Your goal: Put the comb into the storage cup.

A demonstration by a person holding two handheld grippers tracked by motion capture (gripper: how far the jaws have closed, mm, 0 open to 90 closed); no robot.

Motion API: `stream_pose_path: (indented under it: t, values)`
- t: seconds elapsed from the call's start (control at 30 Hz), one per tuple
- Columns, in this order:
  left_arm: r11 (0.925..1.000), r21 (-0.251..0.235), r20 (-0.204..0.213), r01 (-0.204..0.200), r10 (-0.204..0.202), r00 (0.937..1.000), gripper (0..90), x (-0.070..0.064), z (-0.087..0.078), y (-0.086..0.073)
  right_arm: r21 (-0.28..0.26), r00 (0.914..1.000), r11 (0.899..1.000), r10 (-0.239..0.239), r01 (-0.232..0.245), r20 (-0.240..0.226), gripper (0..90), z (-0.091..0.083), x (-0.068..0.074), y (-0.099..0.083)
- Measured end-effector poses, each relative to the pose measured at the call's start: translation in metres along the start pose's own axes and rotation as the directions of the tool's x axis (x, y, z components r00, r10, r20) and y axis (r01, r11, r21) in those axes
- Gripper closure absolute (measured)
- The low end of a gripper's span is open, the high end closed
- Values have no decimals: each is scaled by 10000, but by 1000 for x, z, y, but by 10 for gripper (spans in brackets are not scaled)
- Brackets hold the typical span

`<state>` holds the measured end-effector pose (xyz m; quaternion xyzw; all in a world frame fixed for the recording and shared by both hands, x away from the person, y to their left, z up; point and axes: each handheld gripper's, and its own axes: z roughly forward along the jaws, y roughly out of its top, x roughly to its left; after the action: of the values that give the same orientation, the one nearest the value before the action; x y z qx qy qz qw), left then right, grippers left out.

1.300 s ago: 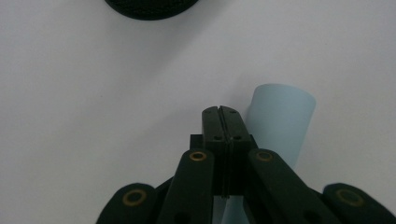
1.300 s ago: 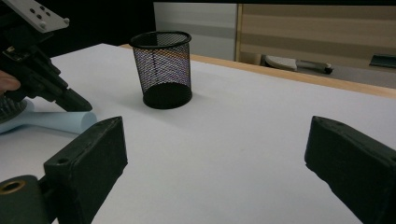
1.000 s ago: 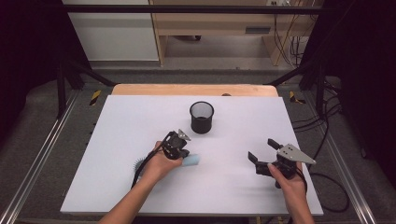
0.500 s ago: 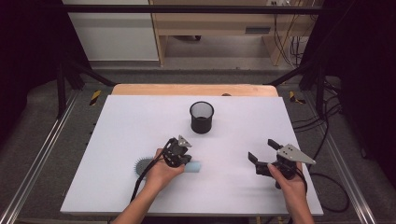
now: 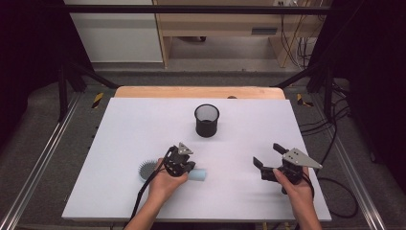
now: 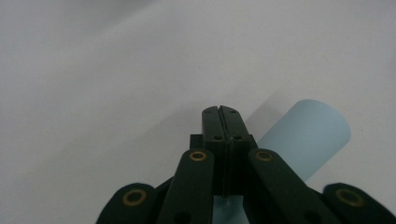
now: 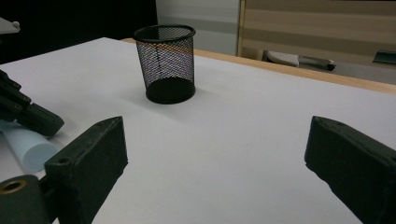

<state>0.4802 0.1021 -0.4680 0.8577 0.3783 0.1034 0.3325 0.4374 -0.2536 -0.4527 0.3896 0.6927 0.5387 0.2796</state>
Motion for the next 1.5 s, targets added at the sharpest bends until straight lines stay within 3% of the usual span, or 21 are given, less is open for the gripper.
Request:
stream_pose_path:
  t: [0.4,0.7,1.5]
  values:
    - [9995,-290,169,109,-104,9998,900,-9,10,2,49,10000,10000,-22,23,-74,65,1,2,0]
    - [9991,-402,496,138,-118,9987,900,-14,7,0,46,9999,10000,-57,57,-109,65,1,3,0]
    - [9993,-83,1115,-368,375,9931,900,-32,-1,-12,124,9997,9999,-50,53,-227,63,1,3,0]
